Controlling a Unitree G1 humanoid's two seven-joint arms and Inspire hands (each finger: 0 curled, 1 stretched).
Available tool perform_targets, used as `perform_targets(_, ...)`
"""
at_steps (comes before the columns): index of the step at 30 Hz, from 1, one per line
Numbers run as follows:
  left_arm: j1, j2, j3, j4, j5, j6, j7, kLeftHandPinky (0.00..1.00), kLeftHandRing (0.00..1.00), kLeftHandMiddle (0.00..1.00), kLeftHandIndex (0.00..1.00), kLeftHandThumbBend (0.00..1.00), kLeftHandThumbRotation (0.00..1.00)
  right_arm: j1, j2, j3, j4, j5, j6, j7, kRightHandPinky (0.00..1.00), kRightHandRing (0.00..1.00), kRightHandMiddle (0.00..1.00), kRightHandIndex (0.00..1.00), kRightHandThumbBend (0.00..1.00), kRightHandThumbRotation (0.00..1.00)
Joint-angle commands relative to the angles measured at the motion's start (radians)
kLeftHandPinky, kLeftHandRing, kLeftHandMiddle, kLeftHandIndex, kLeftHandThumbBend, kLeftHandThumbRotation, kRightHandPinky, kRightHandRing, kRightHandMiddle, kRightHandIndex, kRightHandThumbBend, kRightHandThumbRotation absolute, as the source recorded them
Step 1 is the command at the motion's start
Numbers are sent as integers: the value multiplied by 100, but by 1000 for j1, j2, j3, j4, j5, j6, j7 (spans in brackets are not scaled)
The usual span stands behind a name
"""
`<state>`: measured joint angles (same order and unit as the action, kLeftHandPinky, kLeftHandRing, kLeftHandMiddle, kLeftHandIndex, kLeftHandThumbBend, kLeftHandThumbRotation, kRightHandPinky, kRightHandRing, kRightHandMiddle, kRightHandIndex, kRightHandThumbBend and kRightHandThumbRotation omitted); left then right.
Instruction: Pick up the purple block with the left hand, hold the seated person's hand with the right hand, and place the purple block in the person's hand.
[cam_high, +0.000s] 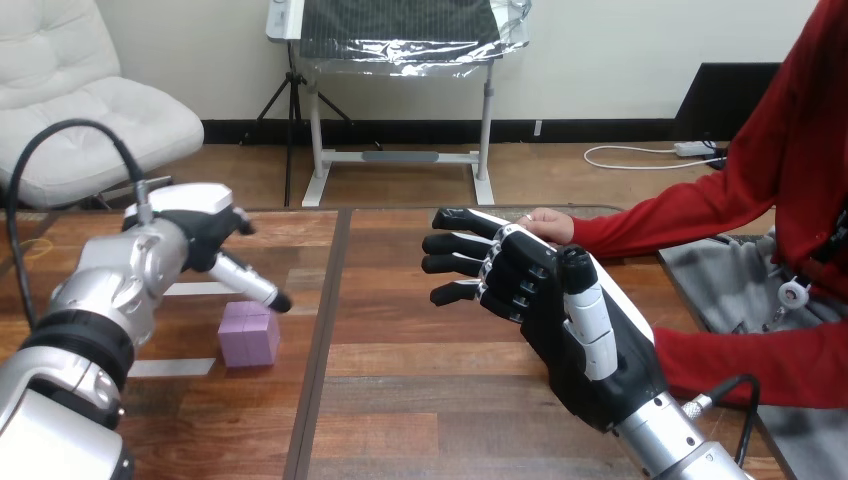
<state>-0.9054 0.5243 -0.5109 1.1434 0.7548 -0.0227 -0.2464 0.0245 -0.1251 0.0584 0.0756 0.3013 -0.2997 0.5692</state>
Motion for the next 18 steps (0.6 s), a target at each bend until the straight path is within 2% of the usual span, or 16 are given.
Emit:
perform_targets(1,-96,-16,-19,14,17,2,16,97,93,92,89,100,55,-52,-8,-22,-39,21,1,2,67,79,79,82,81,100)
perform_targets(6,-103,-24,-21,32,11,22,-6,93,94,93,90,100,55,-51,-8,-21,-36,16,-7,3,67,79,79,81,81,100)
perform_targets(7,-104,-25,-20,34,8,27,-11,89,95,93,90,100,55,-50,-8,-20,-37,15,-6,2,67,79,79,81,81,100)
perform_targets(11,-110,-31,-24,46,6,45,-25,83,96,94,91,100,54,-48,-6,-19,-38,12,-6,0,67,79,79,81,81,100)
perform_targets(15,-113,-31,-29,55,6,47,-38,78,96,94,90,100,53,-44,-3,-17,-40,7,-6,-5,66,79,79,81,81,100)
perform_targets(18,-115,-31,-33,60,7,45,-48,70,94,92,87,100,52,-45,-1,-16,-36,8,-8,-5,66,79,79,81,81,100)
